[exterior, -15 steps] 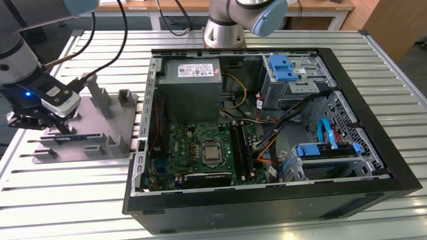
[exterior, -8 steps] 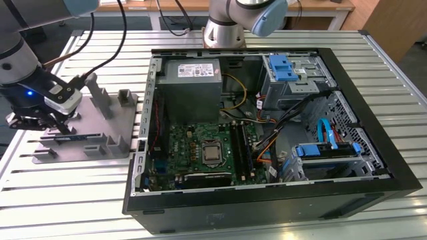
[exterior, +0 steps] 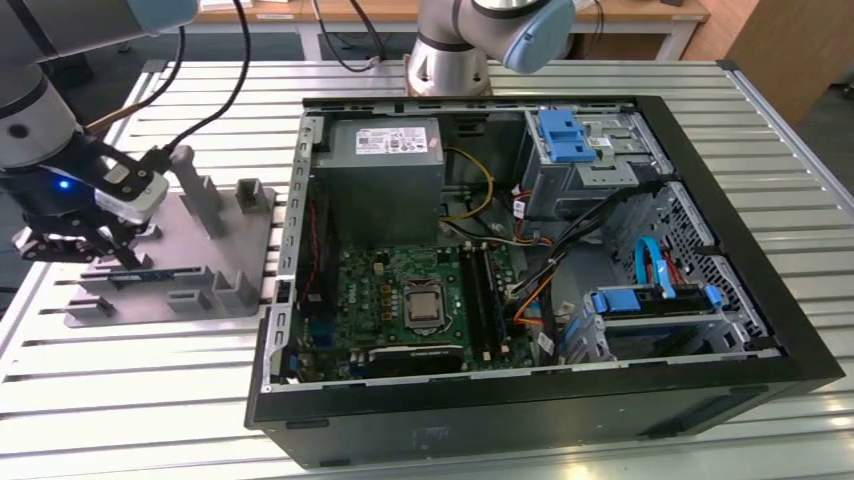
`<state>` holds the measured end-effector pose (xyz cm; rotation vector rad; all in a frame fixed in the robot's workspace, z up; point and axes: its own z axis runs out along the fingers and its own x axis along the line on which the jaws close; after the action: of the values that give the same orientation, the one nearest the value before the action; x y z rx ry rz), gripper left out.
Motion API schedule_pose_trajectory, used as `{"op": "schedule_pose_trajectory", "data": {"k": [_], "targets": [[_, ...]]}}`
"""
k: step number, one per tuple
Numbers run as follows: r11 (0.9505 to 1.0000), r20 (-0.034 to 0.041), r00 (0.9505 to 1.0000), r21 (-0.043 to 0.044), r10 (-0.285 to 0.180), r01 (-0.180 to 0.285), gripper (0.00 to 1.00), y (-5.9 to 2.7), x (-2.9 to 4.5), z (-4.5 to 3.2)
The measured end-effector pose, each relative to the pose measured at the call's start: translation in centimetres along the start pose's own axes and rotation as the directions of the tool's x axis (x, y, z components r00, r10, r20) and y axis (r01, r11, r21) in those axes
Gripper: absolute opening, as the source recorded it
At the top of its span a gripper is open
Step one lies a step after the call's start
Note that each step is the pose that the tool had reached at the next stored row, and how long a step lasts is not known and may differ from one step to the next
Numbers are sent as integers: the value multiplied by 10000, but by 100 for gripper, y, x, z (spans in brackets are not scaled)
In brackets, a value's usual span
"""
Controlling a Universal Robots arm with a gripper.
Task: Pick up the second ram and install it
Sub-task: 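Pick up the second ram and move it above second insertion slot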
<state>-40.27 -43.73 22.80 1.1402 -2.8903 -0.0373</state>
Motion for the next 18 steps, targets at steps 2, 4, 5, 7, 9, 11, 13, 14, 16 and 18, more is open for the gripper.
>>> {"op": "schedule_pose_trajectory", "data": {"k": [2,4,5,7,9,11,13,14,16,18], "targets": [[9998,-8,9998,5,-215,215,10,0,0,0],[9991,-15,9991,9,-423,423,10,0,0,0],[9986,-19,9986,12,-525,525,10,0,0,0],[9973,-26,9973,16,-732,732,10,0,0,0],[9956,-33,9956,20,-934,935,10,0,0,0],[9934,-42,9934,24,-1144,1144,10,0,0,0],[9909,-50,9908,28,-1349,1349,10,0,0,0],[9894,-53,9894,30,-1448,1449,10,0,0,1],[9863,-61,9863,33,-1650,1650,10,0,0,1],[9826,-69,9826,37,-1854,1855,10,0,0,1]]}}
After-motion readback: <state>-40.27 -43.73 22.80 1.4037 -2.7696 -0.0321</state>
